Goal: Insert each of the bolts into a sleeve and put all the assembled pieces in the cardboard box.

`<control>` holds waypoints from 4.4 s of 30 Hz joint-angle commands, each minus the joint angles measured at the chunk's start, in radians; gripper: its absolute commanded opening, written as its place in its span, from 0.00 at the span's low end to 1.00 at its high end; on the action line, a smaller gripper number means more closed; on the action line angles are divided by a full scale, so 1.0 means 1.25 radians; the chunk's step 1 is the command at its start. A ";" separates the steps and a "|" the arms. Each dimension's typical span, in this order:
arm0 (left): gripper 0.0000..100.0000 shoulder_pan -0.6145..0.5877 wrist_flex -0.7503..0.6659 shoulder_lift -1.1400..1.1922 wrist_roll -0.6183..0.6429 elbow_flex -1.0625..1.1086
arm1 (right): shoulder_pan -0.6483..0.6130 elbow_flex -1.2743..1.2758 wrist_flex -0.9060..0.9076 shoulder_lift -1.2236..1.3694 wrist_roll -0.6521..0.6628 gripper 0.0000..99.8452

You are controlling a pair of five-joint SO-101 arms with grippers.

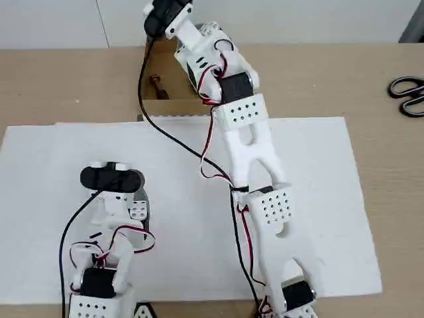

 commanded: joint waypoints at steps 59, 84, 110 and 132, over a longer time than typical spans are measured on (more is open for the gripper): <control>0.01 0.002 -0.017 -0.009 0.004 -0.002 | 0.283 1.289 0.423 -1.463 -0.444 0.00; 0.01 0.002 -0.017 -0.009 0.004 -0.002 | 0.278 2.453 0.012 -2.215 -0.438 0.00; 0.01 0.002 -0.017 -0.009 0.004 -0.002 | 0.282 2.574 -0.060 -2.247 -0.443 0.00; 0.01 0.002 -0.017 -0.009 0.004 -0.002 | 0.282 2.574 -0.061 -2.247 -0.443 0.00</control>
